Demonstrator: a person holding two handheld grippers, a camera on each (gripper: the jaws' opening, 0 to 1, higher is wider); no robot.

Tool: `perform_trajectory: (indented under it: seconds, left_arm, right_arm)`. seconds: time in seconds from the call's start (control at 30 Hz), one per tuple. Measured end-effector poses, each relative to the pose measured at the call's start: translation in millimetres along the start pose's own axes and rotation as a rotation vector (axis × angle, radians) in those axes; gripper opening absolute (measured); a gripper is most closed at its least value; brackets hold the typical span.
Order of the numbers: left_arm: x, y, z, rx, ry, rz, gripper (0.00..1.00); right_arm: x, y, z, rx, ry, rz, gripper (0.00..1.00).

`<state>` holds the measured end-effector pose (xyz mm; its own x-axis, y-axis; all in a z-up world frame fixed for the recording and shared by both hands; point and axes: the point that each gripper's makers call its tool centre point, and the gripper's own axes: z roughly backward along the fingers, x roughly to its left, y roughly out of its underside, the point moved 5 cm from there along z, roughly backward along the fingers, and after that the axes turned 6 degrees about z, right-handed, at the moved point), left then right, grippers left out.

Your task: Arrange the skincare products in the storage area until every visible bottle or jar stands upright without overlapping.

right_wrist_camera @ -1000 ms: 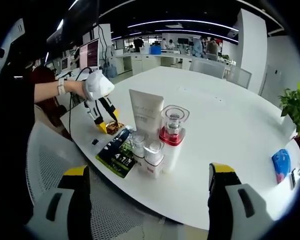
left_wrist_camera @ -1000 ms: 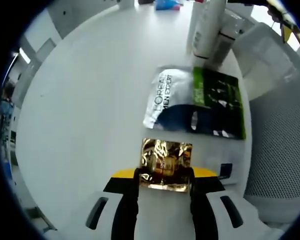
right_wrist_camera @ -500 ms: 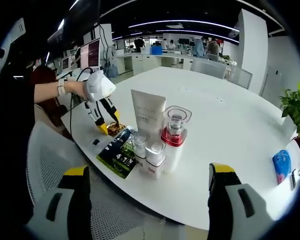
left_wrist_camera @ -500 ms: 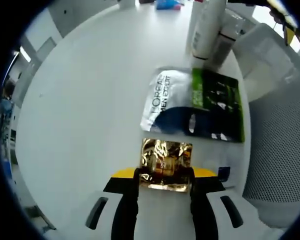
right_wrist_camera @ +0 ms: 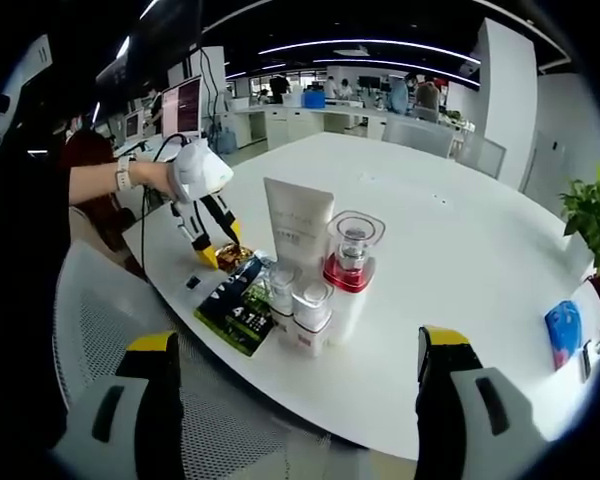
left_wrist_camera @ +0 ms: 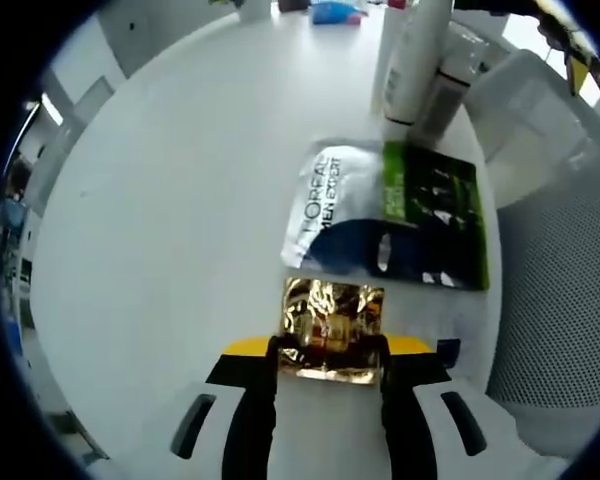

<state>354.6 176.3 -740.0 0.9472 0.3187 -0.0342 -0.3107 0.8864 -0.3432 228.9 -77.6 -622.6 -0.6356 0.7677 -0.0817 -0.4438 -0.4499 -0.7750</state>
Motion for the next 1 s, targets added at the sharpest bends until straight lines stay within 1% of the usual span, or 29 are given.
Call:
perform_trajectory:
  seconds: [0.17,0.47,0.63,0.8,1.0]
  left_arm:
    - [2.3,-0.3,0.3,-0.005,-0.012,0.001,0.41]
    - [1.1,1.2,1.0,-0.001,-0.003,-0.004,0.43]
    - [0.5,0.1,3.7,-0.019,0.01,0.008,0.43]
    - [1.0,-1.5,8.2,-0.032,0.003,0.012,0.44]
    - [-1.4,-6.4,17.2,-0.07,0.002,0.028,0.46]
  right_arm:
    - [0.2,-0.5,0.7,0.001,-0.002,0.004,0.99]
    - [0.4,-1.0,1.4,0.0,-0.001,0.007,0.99]
    - [0.9,-1.7,0.3,-0.003,-0.004,0.008,0.99]
    - [1.5,-1.9,-0.5,-0.002,-0.007,0.011,0.99]
    - [1.7,-2.4,-1.6,-0.002,-0.01,0.013,0.99]
